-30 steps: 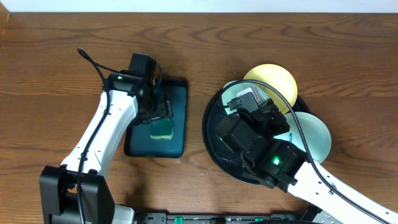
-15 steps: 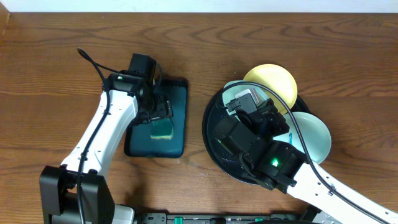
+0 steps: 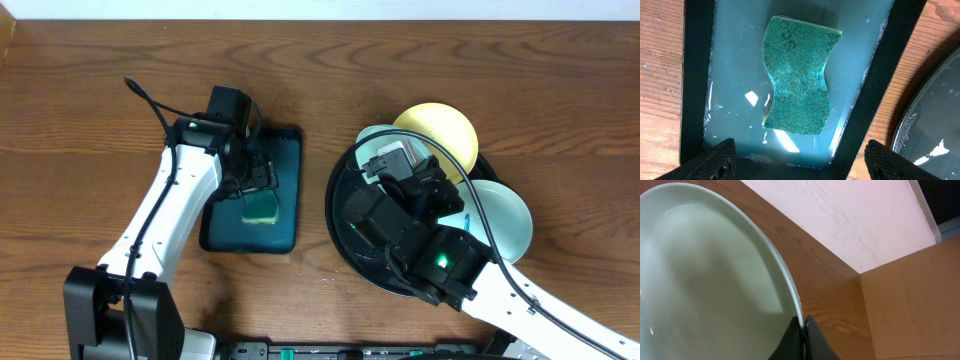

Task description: Clean dirty plates on tray and stack at the side

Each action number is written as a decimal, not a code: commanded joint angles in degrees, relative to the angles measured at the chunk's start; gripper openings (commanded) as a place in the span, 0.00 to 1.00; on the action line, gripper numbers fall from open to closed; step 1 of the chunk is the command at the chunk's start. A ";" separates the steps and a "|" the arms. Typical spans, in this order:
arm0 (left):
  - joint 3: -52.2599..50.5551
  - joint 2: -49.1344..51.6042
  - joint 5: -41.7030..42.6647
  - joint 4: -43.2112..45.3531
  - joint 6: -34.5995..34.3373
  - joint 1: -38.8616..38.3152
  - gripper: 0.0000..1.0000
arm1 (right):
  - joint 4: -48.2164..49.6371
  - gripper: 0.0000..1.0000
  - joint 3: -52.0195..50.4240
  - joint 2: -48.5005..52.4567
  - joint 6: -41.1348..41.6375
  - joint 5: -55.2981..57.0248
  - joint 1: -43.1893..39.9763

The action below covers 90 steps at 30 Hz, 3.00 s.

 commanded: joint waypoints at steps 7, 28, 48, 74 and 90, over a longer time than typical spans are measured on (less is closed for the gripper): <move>0.00 -0.20 -0.11 -0.11 0.33 0.24 0.82 | 0.26 0.01 0.81 -0.76 3.82 1.53 -3.41; 0.00 -0.20 -0.11 -0.11 0.33 0.24 0.82 | -0.98 0.01 2.23 -4.79 -2.82 -24.35 -18.23; 0.00 -0.17 -0.11 -0.11 0.33 0.24 0.82 | 3.34 0.01 2.23 -1.01 -19.56 8.20 6.43; 0.00 -0.17 -0.11 -0.09 0.33 0.24 0.82 | -4.85 0.01 4.39 -1.40 10.73 -65.11 -37.38; 0.00 -0.17 -0.11 -0.09 0.33 0.24 0.82 | -1.95 0.01 4.74 11.37 22.03 -77.70 -93.07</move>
